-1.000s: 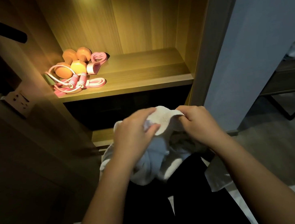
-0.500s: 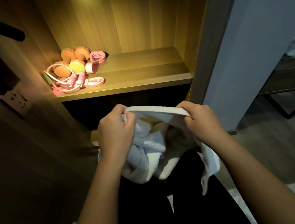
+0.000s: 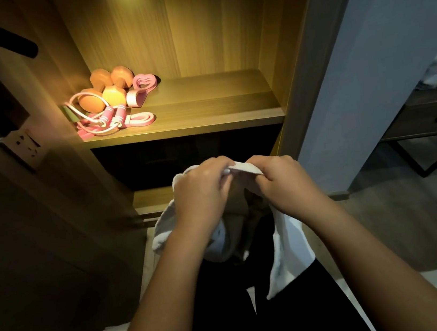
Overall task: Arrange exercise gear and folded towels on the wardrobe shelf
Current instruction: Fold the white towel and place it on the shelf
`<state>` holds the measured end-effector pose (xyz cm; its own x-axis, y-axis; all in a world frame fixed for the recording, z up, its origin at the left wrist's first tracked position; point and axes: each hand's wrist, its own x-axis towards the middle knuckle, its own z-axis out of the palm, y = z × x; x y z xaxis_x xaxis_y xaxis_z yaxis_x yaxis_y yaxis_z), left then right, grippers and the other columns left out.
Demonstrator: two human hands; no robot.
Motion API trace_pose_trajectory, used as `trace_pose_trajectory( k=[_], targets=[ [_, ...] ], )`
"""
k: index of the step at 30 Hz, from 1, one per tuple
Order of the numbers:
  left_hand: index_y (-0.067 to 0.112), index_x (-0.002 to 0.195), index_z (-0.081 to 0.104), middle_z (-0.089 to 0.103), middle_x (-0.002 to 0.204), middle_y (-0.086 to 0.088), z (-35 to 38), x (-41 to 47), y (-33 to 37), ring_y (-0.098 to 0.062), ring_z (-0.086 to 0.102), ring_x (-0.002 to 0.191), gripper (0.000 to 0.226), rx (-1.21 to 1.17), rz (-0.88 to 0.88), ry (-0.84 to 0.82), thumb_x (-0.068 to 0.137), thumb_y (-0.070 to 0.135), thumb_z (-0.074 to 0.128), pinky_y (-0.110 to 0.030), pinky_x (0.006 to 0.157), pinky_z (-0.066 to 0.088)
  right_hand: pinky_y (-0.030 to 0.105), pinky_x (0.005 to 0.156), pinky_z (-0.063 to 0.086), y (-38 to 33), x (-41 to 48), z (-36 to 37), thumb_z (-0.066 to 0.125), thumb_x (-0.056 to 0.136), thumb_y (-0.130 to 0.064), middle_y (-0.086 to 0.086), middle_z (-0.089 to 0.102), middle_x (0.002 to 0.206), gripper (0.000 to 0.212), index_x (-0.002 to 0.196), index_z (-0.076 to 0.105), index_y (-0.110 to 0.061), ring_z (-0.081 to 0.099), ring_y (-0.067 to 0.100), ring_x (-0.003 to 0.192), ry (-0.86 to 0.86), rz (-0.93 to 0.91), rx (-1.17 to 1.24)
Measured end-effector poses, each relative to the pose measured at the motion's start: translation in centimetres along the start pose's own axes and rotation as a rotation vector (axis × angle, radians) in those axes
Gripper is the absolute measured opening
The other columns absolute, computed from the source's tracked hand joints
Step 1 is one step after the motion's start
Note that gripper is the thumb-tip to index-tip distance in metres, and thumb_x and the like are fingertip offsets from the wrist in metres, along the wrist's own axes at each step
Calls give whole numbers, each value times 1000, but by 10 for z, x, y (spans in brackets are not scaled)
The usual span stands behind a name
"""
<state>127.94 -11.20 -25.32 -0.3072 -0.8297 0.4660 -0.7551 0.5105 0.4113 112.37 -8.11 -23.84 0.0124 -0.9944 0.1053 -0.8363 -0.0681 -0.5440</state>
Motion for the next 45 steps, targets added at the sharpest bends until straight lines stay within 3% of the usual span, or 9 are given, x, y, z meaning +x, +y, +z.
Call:
trace_pose_trajectory(
  k=[9,13,17,20,23,27,32,39,45],
  targets=[
    [21,95,67,61,81,15,-17,-4,-29,-1,50,70,11,-43,-178,245,89,14,61,-10,57,32,41,74,52,20,-6,-14,39,98,-14,1,64,93,25,103,59,-28,59,25,86,-95,146,-171],
    [24,96,67,59,80,17,-19,-4,-36,-6,55,71,11,-49,-259,273,91,17,60,-25,56,41,39,76,51,27,-10,-18,40,100,-13,6,64,100,25,111,60,-21,59,26,90,-125,204,-180],
    [25,94,66,59,76,15,-22,-1,-38,-7,55,70,7,-49,-276,237,92,21,61,-25,55,40,31,78,52,28,-14,-26,45,100,-17,1,67,103,36,130,53,-34,61,14,91,-150,46,25],
    [26,88,62,55,69,16,-21,2,-33,-2,53,65,6,-75,-215,170,94,27,60,-20,50,33,13,56,42,20,-14,-29,42,100,-13,-5,66,91,64,142,25,-59,58,5,63,-136,-65,215],
    [24,86,54,51,68,13,-21,10,-24,-4,50,63,12,-73,-159,94,96,31,54,-25,51,32,13,52,39,12,-8,-36,39,96,-1,-10,65,100,69,136,40,-56,51,2,56,-160,-163,351],
    [20,99,54,54,89,5,-28,25,-22,-14,54,78,9,-37,-168,-34,98,29,50,-27,61,36,36,70,52,1,6,-51,37,96,-5,-2,70,108,47,112,66,-38,64,17,86,-114,-180,271],
    [19,131,39,39,129,-7,-46,28,-18,-23,53,98,41,29,-424,-247,92,17,54,-33,71,42,24,80,52,-4,18,-70,41,95,-10,-9,66,113,36,108,69,-29,60,3,97,-348,-165,171],
    [11,128,54,56,115,-11,-63,24,-22,-26,58,97,35,144,-532,-410,94,6,53,-39,85,53,31,65,48,-9,25,-60,69,85,-17,-11,67,78,9,83,70,-25,58,3,74,-41,-265,-45],
    [8,89,63,58,76,-4,-86,46,-28,-14,51,71,22,-99,-337,26,100,20,48,-29,57,32,38,93,44,-18,41,-77,69,87,-25,-10,48,115,10,78,66,-20,44,10,113,220,-382,-75]
  ],
)
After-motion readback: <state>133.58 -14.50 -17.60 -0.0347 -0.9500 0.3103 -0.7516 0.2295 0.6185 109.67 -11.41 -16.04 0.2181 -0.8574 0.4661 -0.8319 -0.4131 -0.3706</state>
